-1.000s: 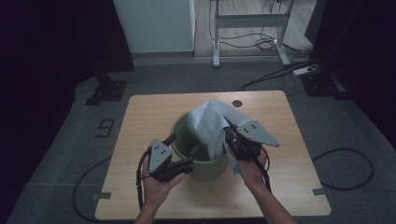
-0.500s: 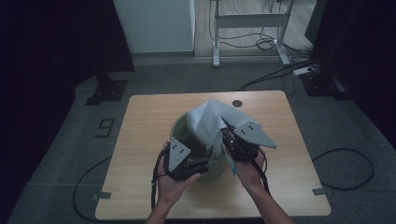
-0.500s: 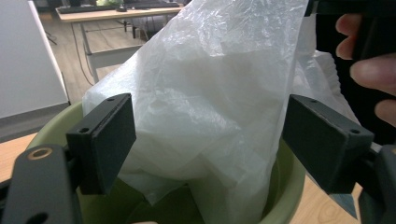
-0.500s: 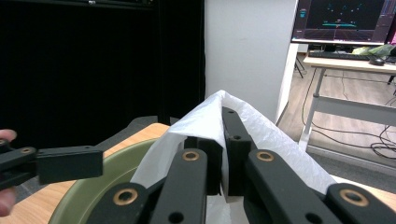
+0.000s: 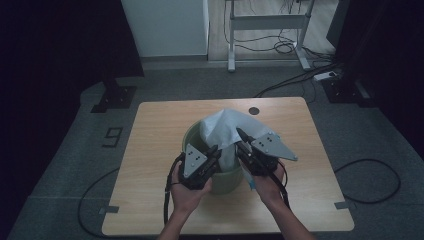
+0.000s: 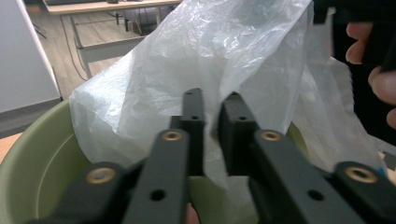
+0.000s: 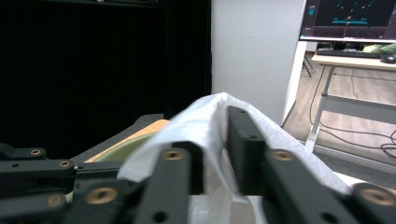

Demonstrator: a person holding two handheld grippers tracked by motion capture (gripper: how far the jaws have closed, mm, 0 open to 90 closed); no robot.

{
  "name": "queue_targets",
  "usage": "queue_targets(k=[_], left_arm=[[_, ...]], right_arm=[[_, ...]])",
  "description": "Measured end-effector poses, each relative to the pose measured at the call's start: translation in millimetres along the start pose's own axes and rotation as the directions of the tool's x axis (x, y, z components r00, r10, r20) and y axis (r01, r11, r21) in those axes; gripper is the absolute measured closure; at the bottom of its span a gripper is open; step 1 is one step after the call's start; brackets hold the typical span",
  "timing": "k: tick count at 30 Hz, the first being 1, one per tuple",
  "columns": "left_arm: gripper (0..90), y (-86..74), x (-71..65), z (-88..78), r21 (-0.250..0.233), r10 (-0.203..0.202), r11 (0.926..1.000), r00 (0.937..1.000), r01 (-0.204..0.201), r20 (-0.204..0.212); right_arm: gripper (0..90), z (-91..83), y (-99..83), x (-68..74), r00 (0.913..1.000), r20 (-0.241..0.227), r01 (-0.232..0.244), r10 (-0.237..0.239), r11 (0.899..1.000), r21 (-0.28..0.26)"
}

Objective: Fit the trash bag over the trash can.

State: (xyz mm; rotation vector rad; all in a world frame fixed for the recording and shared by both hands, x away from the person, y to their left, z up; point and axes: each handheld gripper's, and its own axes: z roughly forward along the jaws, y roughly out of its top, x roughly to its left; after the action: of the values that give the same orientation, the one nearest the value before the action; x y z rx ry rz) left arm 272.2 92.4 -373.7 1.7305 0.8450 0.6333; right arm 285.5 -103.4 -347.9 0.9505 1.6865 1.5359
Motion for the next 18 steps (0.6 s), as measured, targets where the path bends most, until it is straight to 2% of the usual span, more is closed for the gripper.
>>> queue_targets(k=[2, 4, 5, 6, 8, 11, 14, 18], left_arm=[[87.5, 0.9, 3.3, -0.2, 0.0, -0.005, 1.0, 0.9999, 0.005, 0.01], [89.7, 1.3, 7.5, -0.9, -0.011, -0.025, 0.9996, 0.9995, 0.025, 0.02], [89.9, 1.1, 11.3, -2.6, -0.025, -0.038, 0.999, 0.9989, 0.038, 0.026], [90.0, 1.1, 11.3, -2.6, -0.025, -0.038, 0.999, 0.9989, 0.038, 0.026], [90.0, 0.9, 15.0, -4.6, -0.038, -0.05, 0.998, 0.9985, 0.051, 0.022], [90.0, 1.6, 20.5, -8.9, -0.063, -0.073, 0.9953, 0.9973, 0.073, 0.008], [90.0, 4.3, 26.9, -13.9, -0.082, -0.094, 0.9922, 0.9956, 0.094, 0.001], [90.0, 6.9, 30.6, -16.9, -0.09, -0.095, 0.9914, 0.9954, 0.094, -0.006]], right_arm=[[58.5, -1.0, -1.4, 0.8, 1.0, 0.005, 0.002, -0.002, 1.0, -0.006], [44.0, -3.7, -3.5, 1.3, 0.9998, -0.004, -0.02, 0.019, 1.0, -0.004], [40.8, -4.9, -4.4, 1.3, 0.9996, -0.007, -0.027, 0.027, 1.0, -0.001], [40.8, -4.9, -4.4, 1.3, 0.9996, -0.007, -0.027, 0.027, 1.0, -0.001], [34.1, -12.5, -10.6, 3.7, 0.9994, -0.007, -0.034, 0.034, 0.999, 0.012], [30.0, -22.9, -22.3, 8.4, 0.9998, -0.013, -0.012, 0.012, 1.0, 0.023], [27.7, -32.3, -37.3, 13.5, 0.9997, -0.014, 0.021, -0.021, 0.999, 0.039], [27.0, -40.4, -50.3, 15.6, 0.9995, -0.005, 0.03, -0.03, 0.998, 0.051]])
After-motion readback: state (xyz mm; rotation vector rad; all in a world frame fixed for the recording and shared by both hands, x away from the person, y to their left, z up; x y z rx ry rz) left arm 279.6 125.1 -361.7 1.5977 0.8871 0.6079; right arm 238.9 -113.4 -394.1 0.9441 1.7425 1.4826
